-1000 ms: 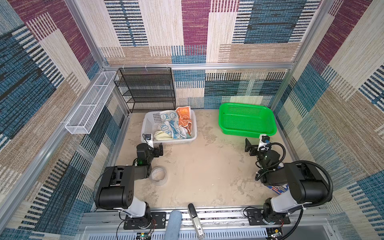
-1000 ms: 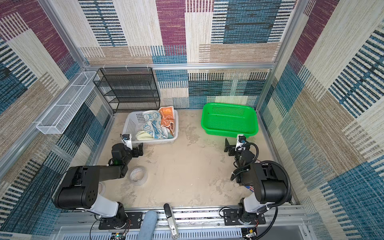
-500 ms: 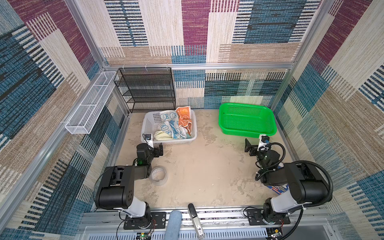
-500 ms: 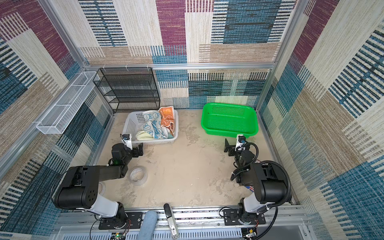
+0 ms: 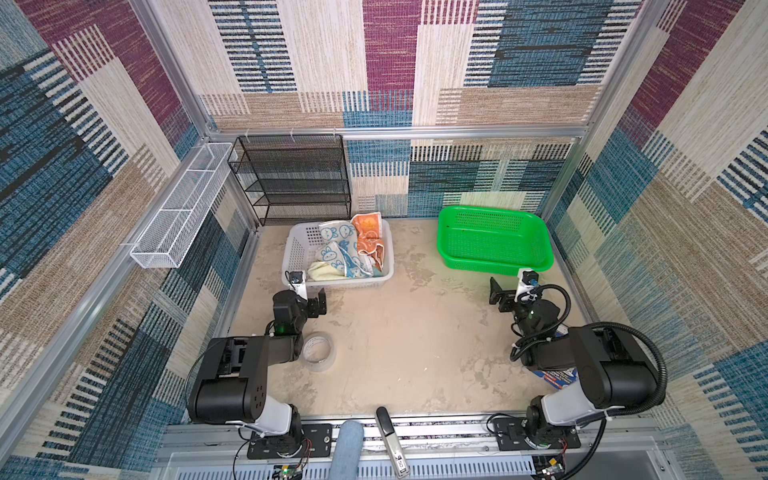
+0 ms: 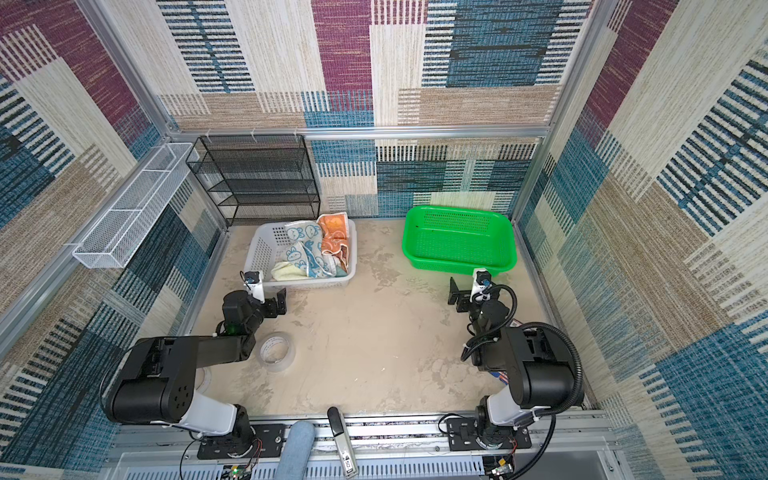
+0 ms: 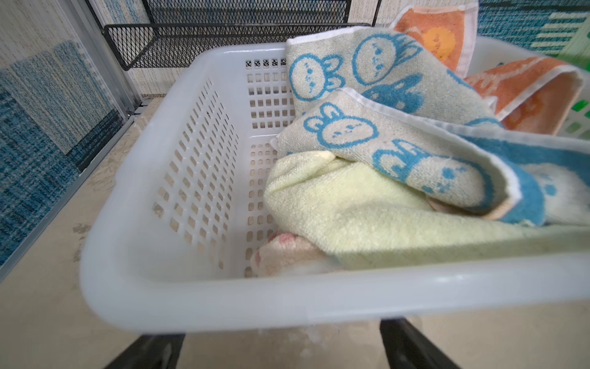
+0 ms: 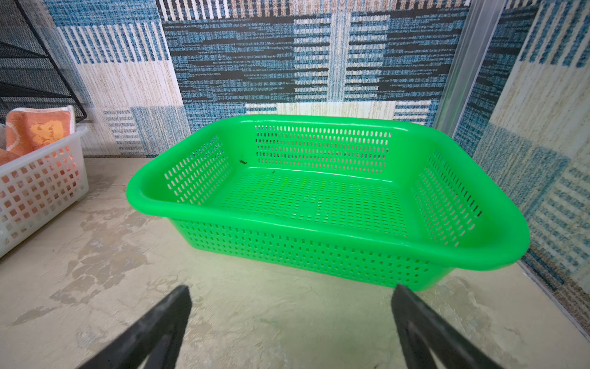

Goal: Fold and stack the towels
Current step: 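Raise both grippers from rest toward the white basket of towels, then grasp the blue-bunny towel edge with the left gripper while the right gripper approaches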

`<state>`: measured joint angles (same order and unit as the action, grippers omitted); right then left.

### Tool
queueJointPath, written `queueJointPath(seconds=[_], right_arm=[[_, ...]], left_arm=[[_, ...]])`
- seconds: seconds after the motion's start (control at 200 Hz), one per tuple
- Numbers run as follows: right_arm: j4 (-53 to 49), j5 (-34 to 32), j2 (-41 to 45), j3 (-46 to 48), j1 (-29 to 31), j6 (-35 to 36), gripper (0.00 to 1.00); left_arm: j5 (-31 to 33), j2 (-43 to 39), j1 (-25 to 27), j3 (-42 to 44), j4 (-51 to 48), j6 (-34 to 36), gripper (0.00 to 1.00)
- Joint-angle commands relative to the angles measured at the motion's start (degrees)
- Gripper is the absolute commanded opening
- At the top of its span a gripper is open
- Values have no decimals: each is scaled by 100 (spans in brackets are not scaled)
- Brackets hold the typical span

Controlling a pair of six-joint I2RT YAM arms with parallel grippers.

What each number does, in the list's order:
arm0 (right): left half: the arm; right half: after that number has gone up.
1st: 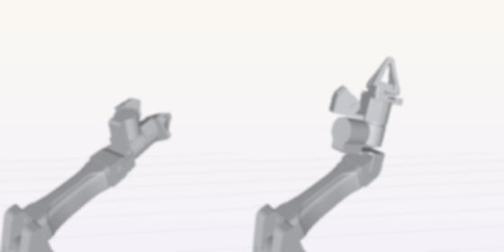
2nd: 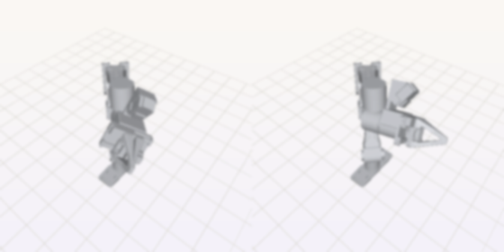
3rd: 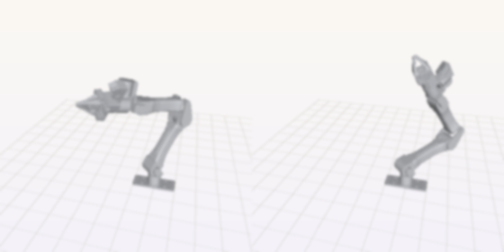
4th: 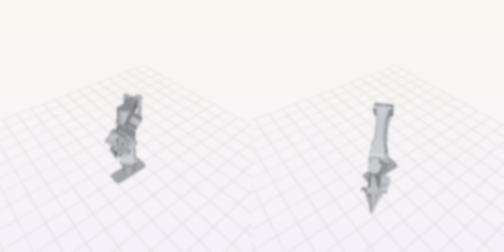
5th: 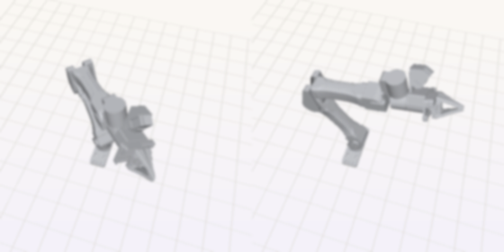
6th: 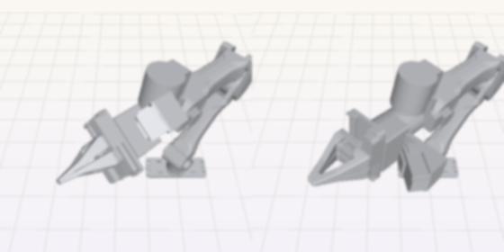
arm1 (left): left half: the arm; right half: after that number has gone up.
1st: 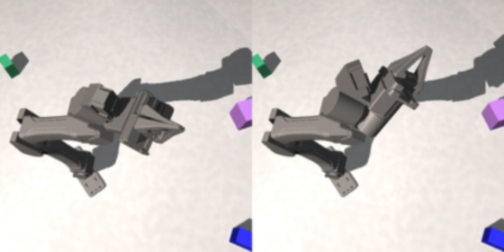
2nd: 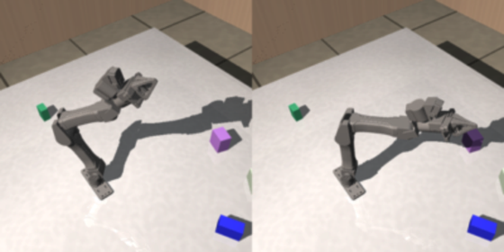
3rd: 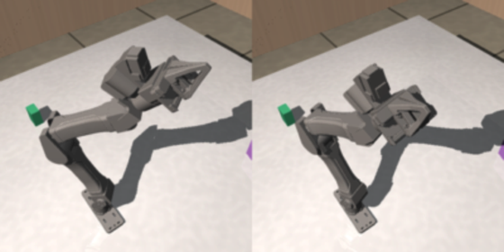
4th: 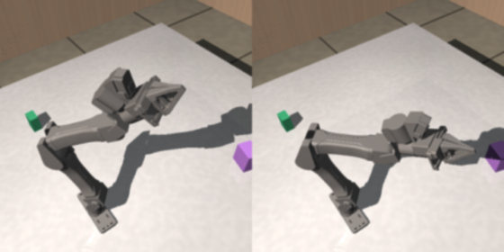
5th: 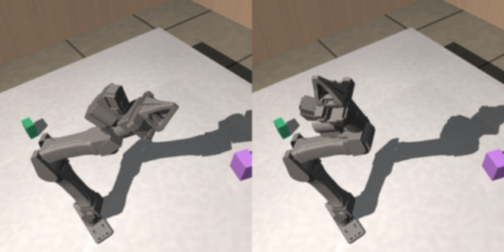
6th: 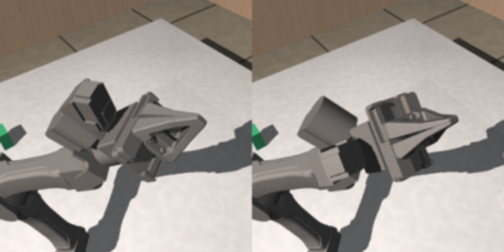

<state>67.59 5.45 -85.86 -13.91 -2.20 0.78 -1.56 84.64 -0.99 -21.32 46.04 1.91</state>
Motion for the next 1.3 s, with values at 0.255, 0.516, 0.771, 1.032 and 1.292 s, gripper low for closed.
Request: queueJointPath(seconds=[0.255,0.516,0.771,1.032,1.292], right_arm=[[-2037,98,1534,-342,9,-216,100],[-3472,35,2489,-624,9,-819,100],[-4473,193,2561,-1179,62,-1276,100],[-5121,88,2244,-1849,585,-1341,100],[-5484,-7,1679,-2357,1049,-1429,100]], left_arm=[[855,-1566,33,-511,-2170,-636,99],[891,-2078,139,-978,-3399,-1237,99],[605,-1459,867,-2214,-4520,-1797,99],[292,-46,1779,-4100,-5763,-2060,93],[270,1092,2334,-5279,-6795,-2370,73]])
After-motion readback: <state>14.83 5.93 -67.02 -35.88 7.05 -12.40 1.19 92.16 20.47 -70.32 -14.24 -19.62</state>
